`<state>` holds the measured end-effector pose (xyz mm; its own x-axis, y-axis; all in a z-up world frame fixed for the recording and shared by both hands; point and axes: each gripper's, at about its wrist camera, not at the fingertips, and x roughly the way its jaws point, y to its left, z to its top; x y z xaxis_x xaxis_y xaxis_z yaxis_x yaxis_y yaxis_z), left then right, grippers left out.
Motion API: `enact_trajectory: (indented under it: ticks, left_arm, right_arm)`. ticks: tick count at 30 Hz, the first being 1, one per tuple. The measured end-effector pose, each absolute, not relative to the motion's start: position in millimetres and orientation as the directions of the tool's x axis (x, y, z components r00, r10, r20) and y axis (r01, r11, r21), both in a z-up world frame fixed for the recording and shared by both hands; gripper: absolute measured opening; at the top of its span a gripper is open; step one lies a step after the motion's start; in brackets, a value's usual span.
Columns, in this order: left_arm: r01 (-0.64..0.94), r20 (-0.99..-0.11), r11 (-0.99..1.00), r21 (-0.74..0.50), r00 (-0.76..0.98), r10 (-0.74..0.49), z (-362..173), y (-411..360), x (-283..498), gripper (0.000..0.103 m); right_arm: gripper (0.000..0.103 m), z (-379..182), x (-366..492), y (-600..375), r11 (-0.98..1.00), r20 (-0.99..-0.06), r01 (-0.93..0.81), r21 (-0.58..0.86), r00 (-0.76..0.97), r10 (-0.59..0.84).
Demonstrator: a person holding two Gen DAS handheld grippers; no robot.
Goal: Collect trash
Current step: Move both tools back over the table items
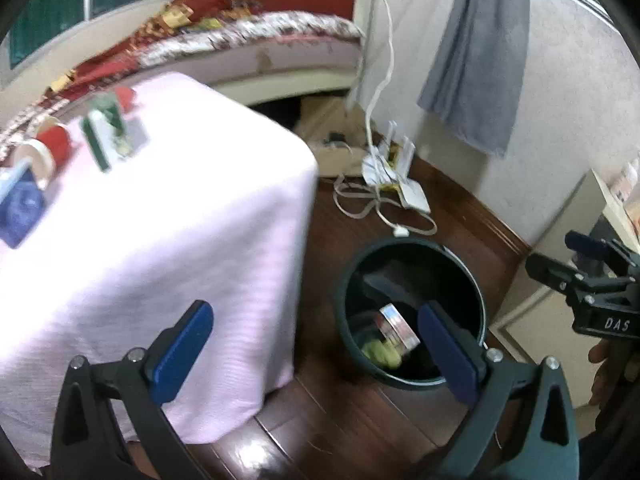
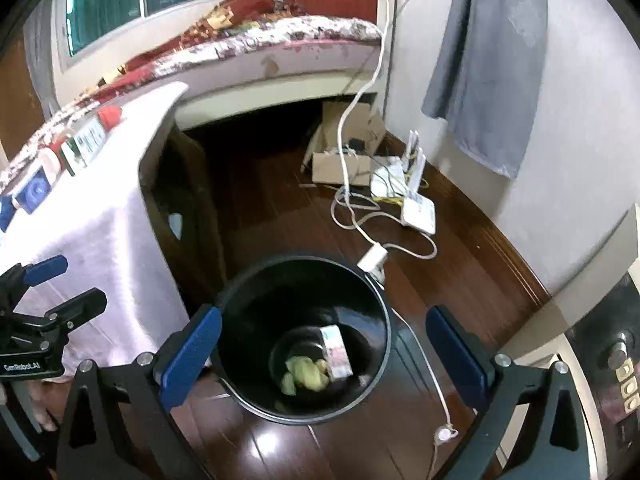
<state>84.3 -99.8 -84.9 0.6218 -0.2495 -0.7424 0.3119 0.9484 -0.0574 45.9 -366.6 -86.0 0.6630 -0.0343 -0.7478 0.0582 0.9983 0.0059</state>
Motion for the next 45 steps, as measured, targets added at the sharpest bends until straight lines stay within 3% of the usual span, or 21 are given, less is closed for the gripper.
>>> enact_trajectory:
  ticks: [8,13,25,33,39,45]
  left_arm:
    - [0.246,-0.708,0.968,-0.046,0.675,-0.205,-53,-63,80,0.103]
    - [0.188,-0.677,0.981,-0.047,0.716,-0.170,-38,-31,74,0.103]
    - [-0.041,-0.623,0.999,-0.010,0.781,0.025,-19,78,67,0.103]
    - [-0.199,-0.593,0.978,-0.062,0.795,0.125,-13,170,40,0.103]
    - [-0.327,-0.605,0.943,-0.053,0.762,0.231,-28,226,38,0.095]
    - [-0.398,-0.639,0.914,-0.075,0.723,0.262,-52,264,54,0.085]
  right_arm:
    - [0.103,-56,54,-331,0.999,-0.657,0.027,0.037,0.754,0.004]
    - [0.103,-39,69,-292,0.989,-0.645,-0.098,0.112,0.750,0.147]
    - [0.103,-16,97,-173,0.950,-0.584,-0.294,0.109,0.754,0.301]
    - [0.103,-10,106,-90,0.903,-0.563,-0.420,0.095,0.725,0.397]
    - [0.102,-13,115,-24,0.853,-0.572,-0.518,0.062,0.682,0.455]
    - [0.099,-31,138,24,0.831,-0.602,-0.553,0.050,0.647,0.467]
